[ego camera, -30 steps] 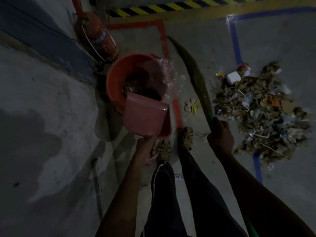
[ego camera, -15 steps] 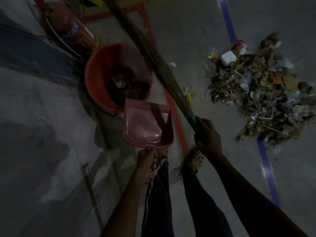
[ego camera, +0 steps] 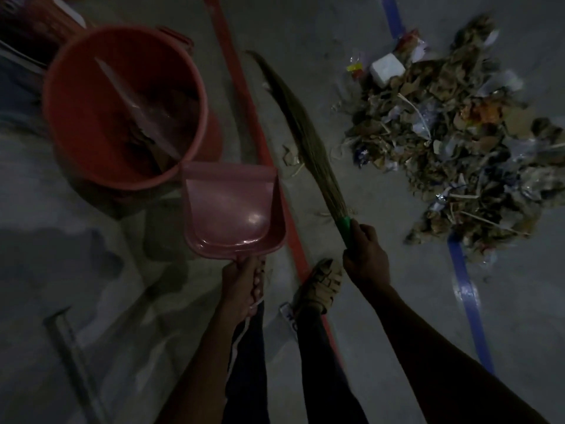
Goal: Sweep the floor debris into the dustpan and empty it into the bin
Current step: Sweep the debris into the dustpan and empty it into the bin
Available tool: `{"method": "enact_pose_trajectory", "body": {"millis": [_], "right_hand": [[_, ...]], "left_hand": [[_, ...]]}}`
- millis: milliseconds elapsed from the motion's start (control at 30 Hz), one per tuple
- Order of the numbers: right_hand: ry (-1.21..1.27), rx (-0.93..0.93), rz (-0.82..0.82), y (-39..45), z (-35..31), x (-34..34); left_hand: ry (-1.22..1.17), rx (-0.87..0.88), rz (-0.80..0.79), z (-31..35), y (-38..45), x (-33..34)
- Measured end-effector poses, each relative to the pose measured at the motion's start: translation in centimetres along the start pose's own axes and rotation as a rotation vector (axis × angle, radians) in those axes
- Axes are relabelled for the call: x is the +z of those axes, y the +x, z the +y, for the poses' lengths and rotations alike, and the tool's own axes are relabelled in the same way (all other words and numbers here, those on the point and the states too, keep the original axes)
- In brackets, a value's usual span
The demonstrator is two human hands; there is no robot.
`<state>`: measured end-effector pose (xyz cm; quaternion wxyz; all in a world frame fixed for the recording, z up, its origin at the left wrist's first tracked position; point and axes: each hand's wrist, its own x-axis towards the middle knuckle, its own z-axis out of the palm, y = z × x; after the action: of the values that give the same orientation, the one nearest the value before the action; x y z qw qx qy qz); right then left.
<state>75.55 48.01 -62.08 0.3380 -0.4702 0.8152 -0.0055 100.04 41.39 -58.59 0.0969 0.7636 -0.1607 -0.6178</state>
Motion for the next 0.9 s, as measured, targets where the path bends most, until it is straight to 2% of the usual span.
{"method": "enact_pose_trajectory", "body": {"millis": [300, 467, 633, 767, 900], "right_hand": [[-0.153, -0.157, -0.205, 5.1, 4.4, 4.6], [-0.18, -0.028, -0.273, 6.0, 6.4, 5.3], [-0.084, 0.172, -0.197, 5.9, 10.0, 4.1], [-0.029, 0.157, -0.096, 5.2, 12.3, 3.3], [0.101, 0.077, -0.026, 4.2, 12.9, 3.0]], "left_hand": [[-0.051, 0.018, 0.077, -6.9, 5.2, 3.9], [-0.028, 0.007, 0.063, -8.8, 6.1, 4.4], [0.033, 0.032, 0.039, -8.3, 6.1, 5.0], [0.114, 0.092, -0.005, -7.3, 6.8, 5.9], [0.119, 0.115, 0.043, -6.2, 8.5, 6.9]]}}
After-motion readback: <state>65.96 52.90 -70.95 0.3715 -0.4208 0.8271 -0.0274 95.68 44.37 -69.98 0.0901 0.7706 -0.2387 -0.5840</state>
